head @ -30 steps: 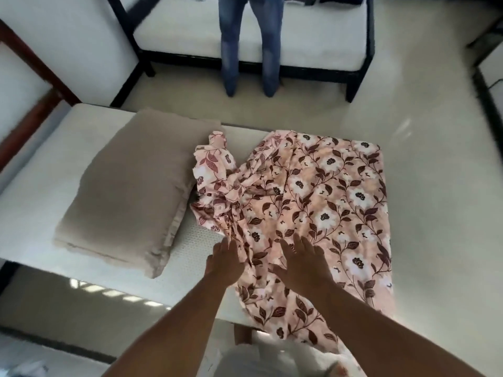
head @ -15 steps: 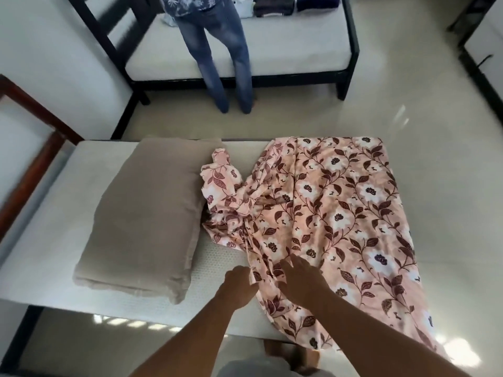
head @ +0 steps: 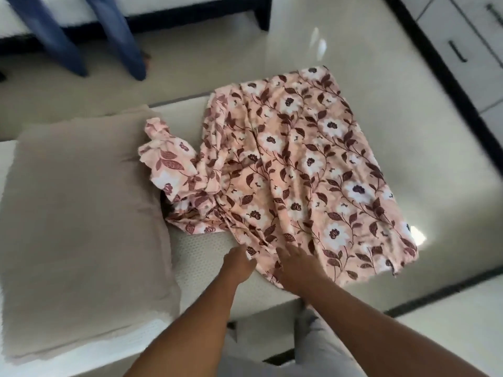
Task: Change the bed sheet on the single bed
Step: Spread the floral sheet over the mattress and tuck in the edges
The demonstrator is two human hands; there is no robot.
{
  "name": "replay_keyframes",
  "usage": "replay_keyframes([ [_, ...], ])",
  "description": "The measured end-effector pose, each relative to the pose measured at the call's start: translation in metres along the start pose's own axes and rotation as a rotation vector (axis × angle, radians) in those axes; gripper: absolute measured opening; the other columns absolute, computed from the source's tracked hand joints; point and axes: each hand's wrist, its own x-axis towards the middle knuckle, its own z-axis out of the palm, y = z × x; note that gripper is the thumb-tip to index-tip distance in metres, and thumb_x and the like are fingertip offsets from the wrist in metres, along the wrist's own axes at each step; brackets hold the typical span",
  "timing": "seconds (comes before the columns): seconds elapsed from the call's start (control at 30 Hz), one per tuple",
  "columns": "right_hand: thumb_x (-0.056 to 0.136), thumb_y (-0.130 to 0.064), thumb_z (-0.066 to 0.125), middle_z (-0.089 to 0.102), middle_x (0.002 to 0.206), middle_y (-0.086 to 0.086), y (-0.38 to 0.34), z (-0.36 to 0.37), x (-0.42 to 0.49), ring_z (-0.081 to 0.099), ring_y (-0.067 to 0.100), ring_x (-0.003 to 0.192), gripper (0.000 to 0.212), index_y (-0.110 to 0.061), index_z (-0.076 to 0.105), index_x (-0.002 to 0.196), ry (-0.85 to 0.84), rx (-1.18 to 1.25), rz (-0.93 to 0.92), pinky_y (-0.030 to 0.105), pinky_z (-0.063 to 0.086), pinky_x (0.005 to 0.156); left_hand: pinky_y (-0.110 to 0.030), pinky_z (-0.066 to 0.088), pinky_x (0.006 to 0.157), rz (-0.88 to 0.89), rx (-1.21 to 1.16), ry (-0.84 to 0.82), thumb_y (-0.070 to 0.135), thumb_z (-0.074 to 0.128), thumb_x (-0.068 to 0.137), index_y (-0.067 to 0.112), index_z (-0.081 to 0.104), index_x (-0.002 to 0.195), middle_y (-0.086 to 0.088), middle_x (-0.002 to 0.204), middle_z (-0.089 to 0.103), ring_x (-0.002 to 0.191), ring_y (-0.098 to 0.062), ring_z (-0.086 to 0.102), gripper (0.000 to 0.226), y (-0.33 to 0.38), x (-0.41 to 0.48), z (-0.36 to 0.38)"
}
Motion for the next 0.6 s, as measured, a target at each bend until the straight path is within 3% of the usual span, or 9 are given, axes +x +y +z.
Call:
replay_keyframes([
  [0.13, 0.096, -0.058, 0.031, 0.036, 0.153, 0.01, -0.032, 0.04, 0.019, 0.042, 0.037, 0.138, 0.064, -0.019, 0.038, 0.147, -0.008, 0.16, 0.118, 0.053, 0.045, 0.105, -0.04, 0.042, 0.106, 0.043, 0.054, -0.051, 0.034, 0.053, 0.1, 0.013, 0.039, 0.149, -0.02, 0.141, 0.051, 0.129, -0.036, 0.05, 0.055, -0.027, 0.036, 0.003],
  [0.27, 0.102, -0.05, 0.045, 0.031, 0.161, 0.011, -0.067, 0.067, 0.027, 0.035, 0.035, 0.145, 0.065, -0.019, 0.027, 0.156, -0.007, 0.26, 0.164, 0.048, 0.038, 0.114, -0.044, 0.045, 0.106, 0.002, -0.036, -0.133, 0.041, 0.057, 0.094, 0.019, 0.041, 0.15, -0.02, 0.141, 0.051, 0.127, -0.038, 0.052, 0.062, -0.047, 0.071, 0.014],
  [0.37, 0.102, -0.045, 0.048, 0.033, 0.16, 0.011, -0.079, 0.082, 0.032, 0.036, 0.034, 0.145, 0.063, -0.017, 0.029, 0.156, 0.025, 0.318, 0.158, 0.047, 0.038, 0.115, -0.045, 0.05, 0.101, -0.049, -0.207, -0.164, 0.052, 0.06, 0.077, 0.026, 0.045, 0.148, -0.017, 0.14, 0.055, 0.121, -0.035, 0.058, 0.077, -0.059, 0.099, 0.025],
  [0.53, 0.103, -0.042, 0.048, 0.032, 0.162, 0.008, -0.082, 0.097, 0.041, 0.034, 0.03, 0.147, 0.061, -0.017, 0.029, 0.156, 0.035, 0.353, 0.162, 0.049, 0.039, 0.114, -0.036, 0.045, 0.102, -0.141, -0.581, -0.146, 0.035, 0.061, 0.097, 0.025, 0.039, 0.153, -0.007, 0.154, 0.041, 0.134, -0.029, 0.048, 0.061, -0.052, 0.128, 0.022],
  [0.6, 0.103, -0.04, 0.048, 0.036, 0.159, 0.007, -0.082, 0.1, 0.043, 0.037, 0.03, 0.145, 0.059, -0.017, 0.031, 0.155, 0.052, 0.347, 0.164, 0.047, 0.04, 0.113, -0.036, 0.045, 0.099, -0.2, -0.754, -0.132, 0.035, 0.063, 0.096, 0.025, 0.046, 0.148, -0.001, 0.15, 0.047, 0.13, -0.025, 0.052, 0.056, -0.058, 0.138, 0.019],
])
